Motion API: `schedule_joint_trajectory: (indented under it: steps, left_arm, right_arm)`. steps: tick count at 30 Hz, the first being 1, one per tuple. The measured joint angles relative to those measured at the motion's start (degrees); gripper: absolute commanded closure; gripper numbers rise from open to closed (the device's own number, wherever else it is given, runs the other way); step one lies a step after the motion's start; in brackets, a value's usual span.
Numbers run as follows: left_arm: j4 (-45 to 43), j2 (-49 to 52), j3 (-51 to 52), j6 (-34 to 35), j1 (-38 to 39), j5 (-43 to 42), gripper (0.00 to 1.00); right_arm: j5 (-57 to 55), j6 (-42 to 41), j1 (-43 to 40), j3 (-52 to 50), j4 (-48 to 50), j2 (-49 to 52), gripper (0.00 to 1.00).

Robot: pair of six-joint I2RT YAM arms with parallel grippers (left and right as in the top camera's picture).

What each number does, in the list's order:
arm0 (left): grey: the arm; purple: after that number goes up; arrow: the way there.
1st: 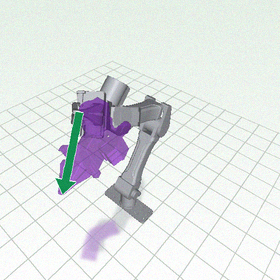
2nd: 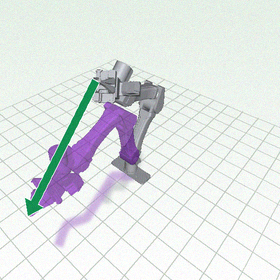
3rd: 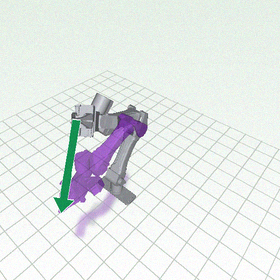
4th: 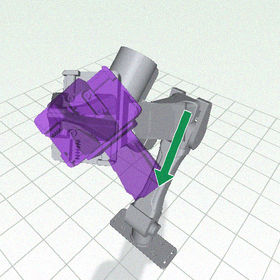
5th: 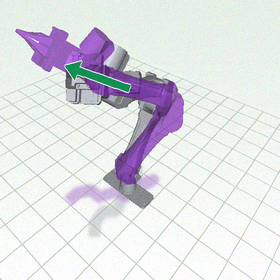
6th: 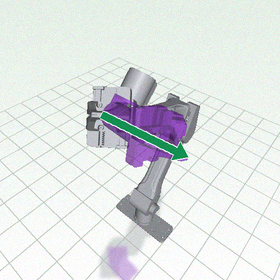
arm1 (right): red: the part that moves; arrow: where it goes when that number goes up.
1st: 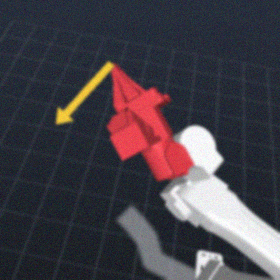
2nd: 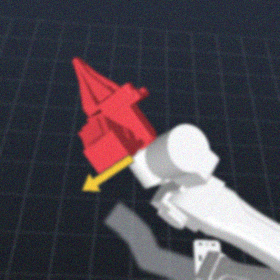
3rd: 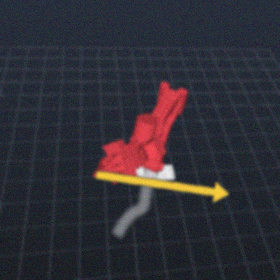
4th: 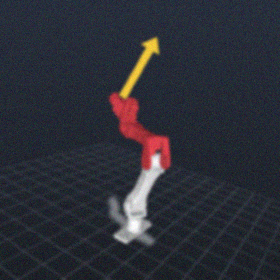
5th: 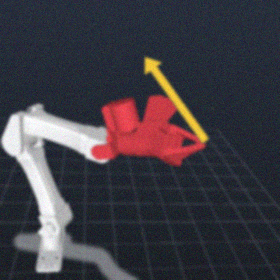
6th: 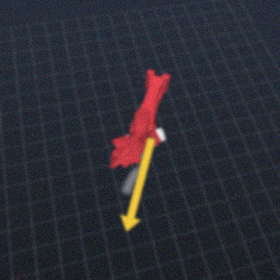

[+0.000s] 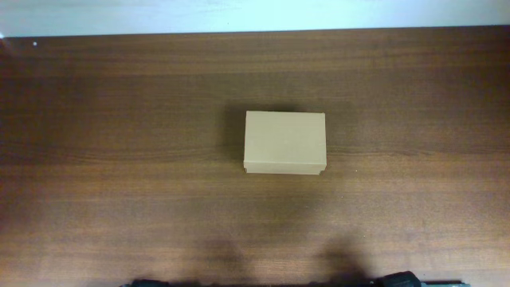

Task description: Pack container

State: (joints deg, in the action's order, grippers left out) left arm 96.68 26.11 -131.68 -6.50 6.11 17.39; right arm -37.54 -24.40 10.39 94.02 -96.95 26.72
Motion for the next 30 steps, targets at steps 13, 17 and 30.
schedule_joint_trajectory:
  steps: [13, 17, 30]
  left_arm:
    - [-0.04, -11.89, 12.9, 1.62, 0.0, 4.35, 0.01]
    - [-0.04, -15.93, 19.56, 2.12, 0.0, 5.2, 0.0]
    - [-4.85, -19.39, 51.25, 13.33, 0.02, 13.53, 0.01]
  right_arm:
    - [4.42, 1.49, -1.55, -7.93, -0.02, -8.46, 0.01]
    - [4.44, 2.19, -1.55, -9.9, -0.02, -11.04, 0.01]
    - [6.43, 5.81, -1.53, -28.26, 8.11, -12.63, 0.01]
